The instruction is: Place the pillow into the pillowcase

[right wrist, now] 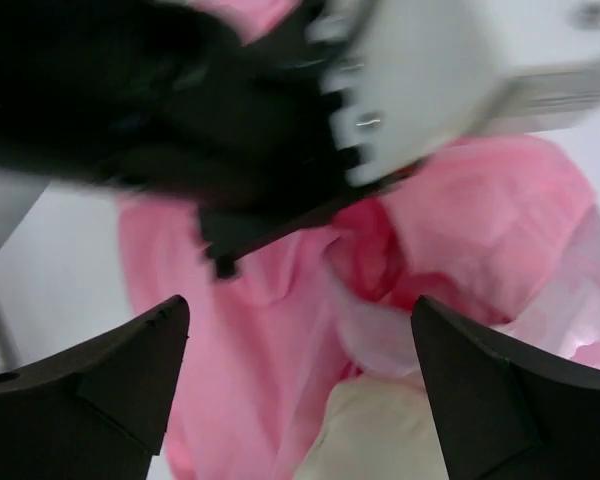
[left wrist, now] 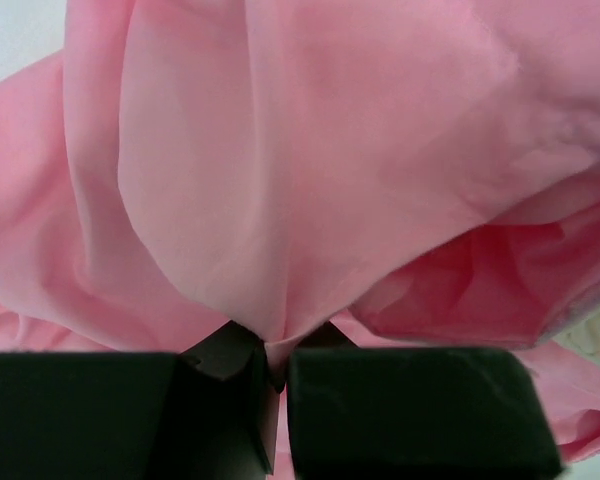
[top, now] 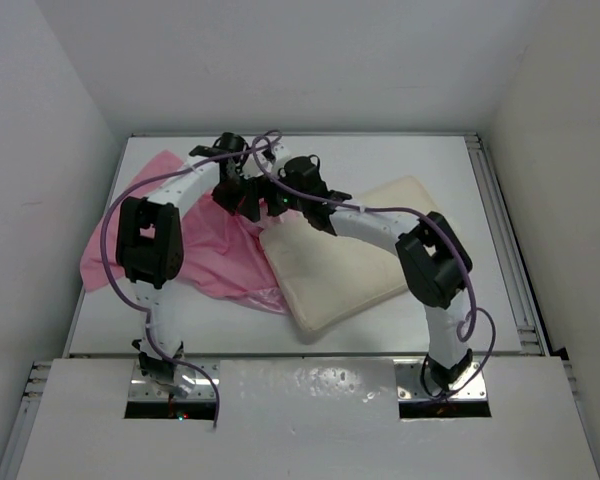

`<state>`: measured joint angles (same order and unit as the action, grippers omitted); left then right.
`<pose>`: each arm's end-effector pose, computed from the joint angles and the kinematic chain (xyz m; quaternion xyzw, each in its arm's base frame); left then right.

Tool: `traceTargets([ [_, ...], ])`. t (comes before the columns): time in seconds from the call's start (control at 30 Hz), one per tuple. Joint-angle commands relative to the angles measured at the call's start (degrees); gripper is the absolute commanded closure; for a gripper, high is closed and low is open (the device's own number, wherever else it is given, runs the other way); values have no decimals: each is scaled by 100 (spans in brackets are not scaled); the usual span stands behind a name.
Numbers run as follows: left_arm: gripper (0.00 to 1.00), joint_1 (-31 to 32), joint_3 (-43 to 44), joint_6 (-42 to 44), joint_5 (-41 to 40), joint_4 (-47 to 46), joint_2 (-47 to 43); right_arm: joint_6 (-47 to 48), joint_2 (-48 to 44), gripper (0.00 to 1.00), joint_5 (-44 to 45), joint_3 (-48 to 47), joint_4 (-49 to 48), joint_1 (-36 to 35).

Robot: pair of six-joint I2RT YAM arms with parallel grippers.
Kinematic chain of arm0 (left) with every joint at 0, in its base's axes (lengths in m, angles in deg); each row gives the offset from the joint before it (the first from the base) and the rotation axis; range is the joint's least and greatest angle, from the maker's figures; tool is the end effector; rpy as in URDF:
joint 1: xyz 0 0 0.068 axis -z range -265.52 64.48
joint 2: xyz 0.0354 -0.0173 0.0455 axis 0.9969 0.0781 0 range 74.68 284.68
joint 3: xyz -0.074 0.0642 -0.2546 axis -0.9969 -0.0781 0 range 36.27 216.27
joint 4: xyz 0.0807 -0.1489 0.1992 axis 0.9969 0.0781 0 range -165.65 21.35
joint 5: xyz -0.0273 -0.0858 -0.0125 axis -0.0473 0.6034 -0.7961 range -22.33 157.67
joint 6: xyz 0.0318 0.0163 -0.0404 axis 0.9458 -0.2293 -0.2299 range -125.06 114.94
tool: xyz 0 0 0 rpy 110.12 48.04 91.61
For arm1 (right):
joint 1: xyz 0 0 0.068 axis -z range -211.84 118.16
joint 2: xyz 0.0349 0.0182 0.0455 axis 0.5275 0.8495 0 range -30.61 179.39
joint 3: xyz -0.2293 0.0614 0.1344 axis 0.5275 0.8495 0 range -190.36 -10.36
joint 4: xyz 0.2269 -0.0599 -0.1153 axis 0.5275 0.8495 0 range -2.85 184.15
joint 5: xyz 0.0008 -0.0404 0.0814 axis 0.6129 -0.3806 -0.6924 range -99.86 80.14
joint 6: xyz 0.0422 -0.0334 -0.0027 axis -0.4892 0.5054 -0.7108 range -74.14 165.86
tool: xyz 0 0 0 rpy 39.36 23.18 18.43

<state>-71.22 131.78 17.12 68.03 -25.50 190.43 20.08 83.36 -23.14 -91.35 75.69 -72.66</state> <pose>0.4091 -0.1044 0.2195 0.3089 0.9357 0.0086 0.1701 0.3477 0.3111 0.2319 -0.1720 0.8056 0.3867 0.4146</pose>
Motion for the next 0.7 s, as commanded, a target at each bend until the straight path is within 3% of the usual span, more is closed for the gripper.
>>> traceTargets([
  [0.0,97,-121,126,-2,105,91,-289,-1059,450,11,1034,-478,-68,197],
  [0.07,98,-156,153,6,70,135,-333,-1279,398,13,1265,-200,30,319],
  [0.2,99,-209,205,-2,122,197,-219,-1404,-217,17,1468,1135,-1190,373],
  [0.43,99,-244,346,-47,395,214,-148,-1543,300,17,1135,497,-691,382],
  [0.57,100,-244,320,-20,254,214,-166,-1851,397,22,1186,470,-718,285],
  [0.67,99,-244,346,-46,271,188,-157,-1948,529,28,1467,181,-149,101],
])
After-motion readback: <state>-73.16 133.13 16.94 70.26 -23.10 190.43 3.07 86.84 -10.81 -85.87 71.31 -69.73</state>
